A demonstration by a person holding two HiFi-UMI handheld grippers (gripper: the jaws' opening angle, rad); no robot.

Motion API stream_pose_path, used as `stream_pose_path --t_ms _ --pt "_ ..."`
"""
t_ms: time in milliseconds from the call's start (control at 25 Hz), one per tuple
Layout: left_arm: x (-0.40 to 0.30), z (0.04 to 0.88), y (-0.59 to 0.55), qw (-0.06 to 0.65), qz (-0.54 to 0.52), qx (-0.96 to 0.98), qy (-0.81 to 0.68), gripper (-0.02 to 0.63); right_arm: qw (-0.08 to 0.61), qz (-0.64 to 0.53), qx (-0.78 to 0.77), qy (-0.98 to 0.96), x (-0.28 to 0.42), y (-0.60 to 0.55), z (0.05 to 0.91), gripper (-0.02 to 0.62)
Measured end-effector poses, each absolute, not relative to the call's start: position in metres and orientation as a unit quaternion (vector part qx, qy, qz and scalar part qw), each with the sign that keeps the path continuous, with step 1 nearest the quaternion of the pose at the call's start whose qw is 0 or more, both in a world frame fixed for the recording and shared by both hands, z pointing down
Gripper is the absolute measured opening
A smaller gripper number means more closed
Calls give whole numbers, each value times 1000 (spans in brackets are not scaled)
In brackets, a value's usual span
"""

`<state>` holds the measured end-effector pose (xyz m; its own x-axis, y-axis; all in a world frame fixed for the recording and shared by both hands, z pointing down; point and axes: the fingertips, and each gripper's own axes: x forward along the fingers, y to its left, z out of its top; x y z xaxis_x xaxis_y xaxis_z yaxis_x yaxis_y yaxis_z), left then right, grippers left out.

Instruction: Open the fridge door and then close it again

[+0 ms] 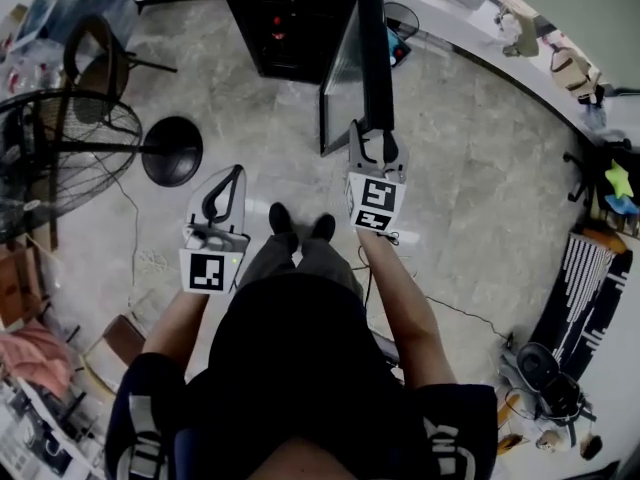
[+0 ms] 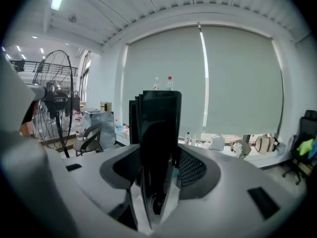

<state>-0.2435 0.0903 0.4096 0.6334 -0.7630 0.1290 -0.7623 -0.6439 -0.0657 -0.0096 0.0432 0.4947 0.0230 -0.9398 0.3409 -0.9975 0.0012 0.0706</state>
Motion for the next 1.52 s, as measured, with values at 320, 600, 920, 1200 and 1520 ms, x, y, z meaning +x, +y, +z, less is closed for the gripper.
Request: stream_pose_path --t_ms 320,600,920,1200,1520 --pt "-191 399 93 14 -69 -913 401 23 146 101 689 -702 60 53 492 219" --pt "-149 390 96 29 -68 -916 394 23 143 99 681 -711 106 52 493 218" --pt "-98 384 103 42 -64 -918 389 23 143 100 675 -717 156 46 492 218" --pt "-61 383 98 36 -67 -926 369 23 137 108 686 -707 201 37 491 219" --pt "-37 388 72 36 -61 -941 331 23 125 115 684 -709 243 14 492 215"
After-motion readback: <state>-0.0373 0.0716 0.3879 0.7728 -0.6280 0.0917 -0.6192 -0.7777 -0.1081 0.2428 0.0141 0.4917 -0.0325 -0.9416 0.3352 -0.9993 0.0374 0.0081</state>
